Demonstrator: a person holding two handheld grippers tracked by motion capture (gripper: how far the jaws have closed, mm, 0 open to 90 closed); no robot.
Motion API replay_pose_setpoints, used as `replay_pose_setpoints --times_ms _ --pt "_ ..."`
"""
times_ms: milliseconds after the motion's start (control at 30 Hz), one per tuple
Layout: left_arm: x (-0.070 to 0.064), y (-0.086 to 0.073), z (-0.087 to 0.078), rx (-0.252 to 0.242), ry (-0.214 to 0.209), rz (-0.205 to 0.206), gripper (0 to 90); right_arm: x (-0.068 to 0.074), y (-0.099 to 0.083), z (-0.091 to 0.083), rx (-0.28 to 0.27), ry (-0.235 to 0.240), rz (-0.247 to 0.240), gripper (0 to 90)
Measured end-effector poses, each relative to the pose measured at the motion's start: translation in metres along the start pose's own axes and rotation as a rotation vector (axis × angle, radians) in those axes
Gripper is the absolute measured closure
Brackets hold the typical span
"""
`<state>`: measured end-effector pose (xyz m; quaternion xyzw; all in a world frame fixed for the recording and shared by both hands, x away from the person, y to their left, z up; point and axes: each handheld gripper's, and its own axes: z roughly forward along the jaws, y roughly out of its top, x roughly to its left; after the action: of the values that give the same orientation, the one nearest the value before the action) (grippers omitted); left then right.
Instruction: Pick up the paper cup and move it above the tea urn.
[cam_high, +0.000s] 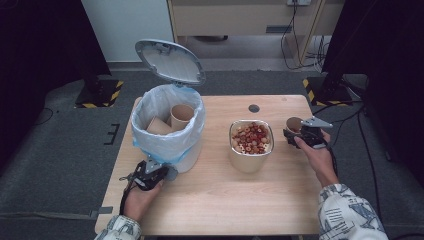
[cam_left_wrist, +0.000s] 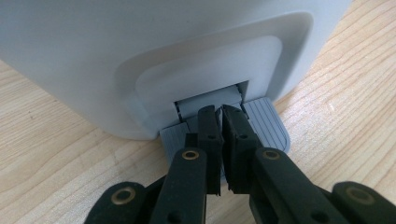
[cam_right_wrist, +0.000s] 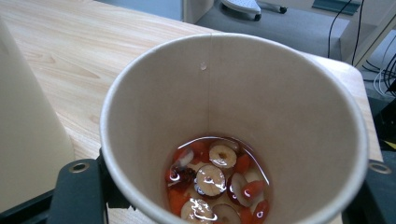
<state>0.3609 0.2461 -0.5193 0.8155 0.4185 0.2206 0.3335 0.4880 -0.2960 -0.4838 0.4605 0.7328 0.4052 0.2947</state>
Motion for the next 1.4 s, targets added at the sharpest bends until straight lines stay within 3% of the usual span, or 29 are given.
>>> replay_pose_setpoints --times_ms 267,433,700,900,1400 --pt "0.000 0.000 0.000 0.000 0.000 0.001 85.6 0.000 0.019 -0.005 -0.015 -0.014 -0.063 29.4" --pt "0.000 0.000 0.000 0.000 -0.001 0.000 85.6 0.004 0.036 -0.008 -0.020 -0.026 -0.148 29.5" --pt "0.000 0.000 0.000 0.002 -0.002 -0.001 85.6 0.009 0.050 -0.010 -0.023 -0.036 -0.209 29.7" --pt "0.000 0.000 0.000 0.000 -0.001 -0.003 85.6 0.017 0.061 -0.012 -0.028 -0.046 -0.290 29.7" --pt "0.000 0.000 0.000 0.000 -0.001 -0.004 85.6 0.026 0.074 -0.012 -0.066 -0.038 -0.362 29.8"
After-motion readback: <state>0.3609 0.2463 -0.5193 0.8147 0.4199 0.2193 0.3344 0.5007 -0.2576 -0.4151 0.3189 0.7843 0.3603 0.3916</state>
